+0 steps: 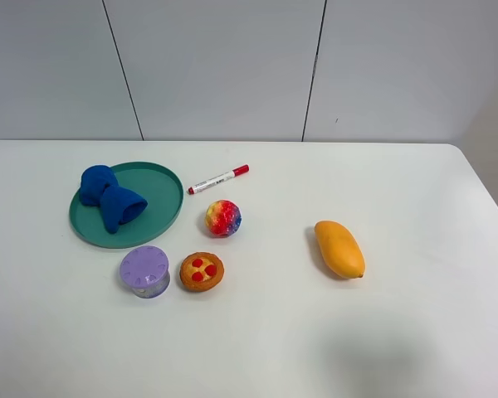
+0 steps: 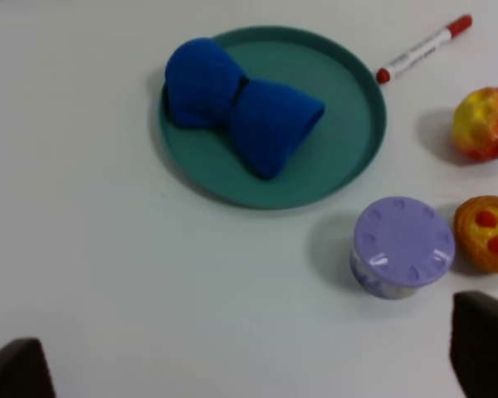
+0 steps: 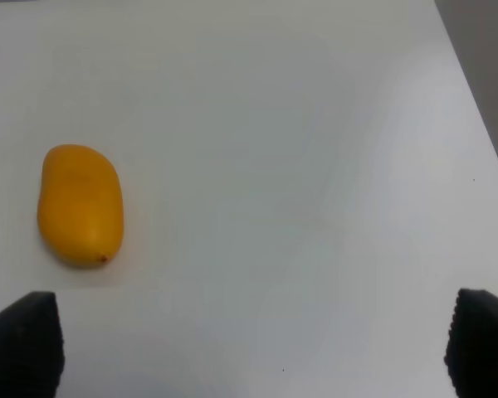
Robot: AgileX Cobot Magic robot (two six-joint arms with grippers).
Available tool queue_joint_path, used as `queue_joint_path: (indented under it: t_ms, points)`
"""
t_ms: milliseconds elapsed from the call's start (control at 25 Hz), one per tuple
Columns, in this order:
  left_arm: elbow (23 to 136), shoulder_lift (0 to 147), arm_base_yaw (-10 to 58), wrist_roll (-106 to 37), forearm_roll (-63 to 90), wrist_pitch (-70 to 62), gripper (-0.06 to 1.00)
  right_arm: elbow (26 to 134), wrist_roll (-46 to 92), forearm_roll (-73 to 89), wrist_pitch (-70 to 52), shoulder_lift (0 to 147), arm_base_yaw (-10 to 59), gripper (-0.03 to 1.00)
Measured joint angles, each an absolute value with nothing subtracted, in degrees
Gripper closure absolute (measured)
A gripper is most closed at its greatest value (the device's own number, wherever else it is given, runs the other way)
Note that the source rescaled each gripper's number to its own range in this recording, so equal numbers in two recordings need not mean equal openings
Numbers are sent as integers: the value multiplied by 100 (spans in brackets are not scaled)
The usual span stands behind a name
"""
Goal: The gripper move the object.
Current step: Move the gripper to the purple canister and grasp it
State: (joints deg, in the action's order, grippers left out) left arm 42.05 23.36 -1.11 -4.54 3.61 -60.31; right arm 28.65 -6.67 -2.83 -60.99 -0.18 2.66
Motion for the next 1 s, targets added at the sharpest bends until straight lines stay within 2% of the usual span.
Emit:
queue_joint_path:
  t_ms: [360, 680, 800, 1000]
  points:
    - [5791, 5452, -111, -2043, 1538, -6032, -6, 2865, -667, -283, -6099, -18, 266, -3]
    - [6254, 7130, -57, -2972, 2314, -5617, -6, 2865, -667, -283, -6099, -18, 266, -3]
    - [6256, 7506, 268, -2994, 2229, -5261, -6, 2865, -667, -283, -6099, -18, 266, -3]
    - [6278, 8027, 1212, -2760, 1871, -4640, -6, 2865, -667, -283, -6099, -18, 266, -3]
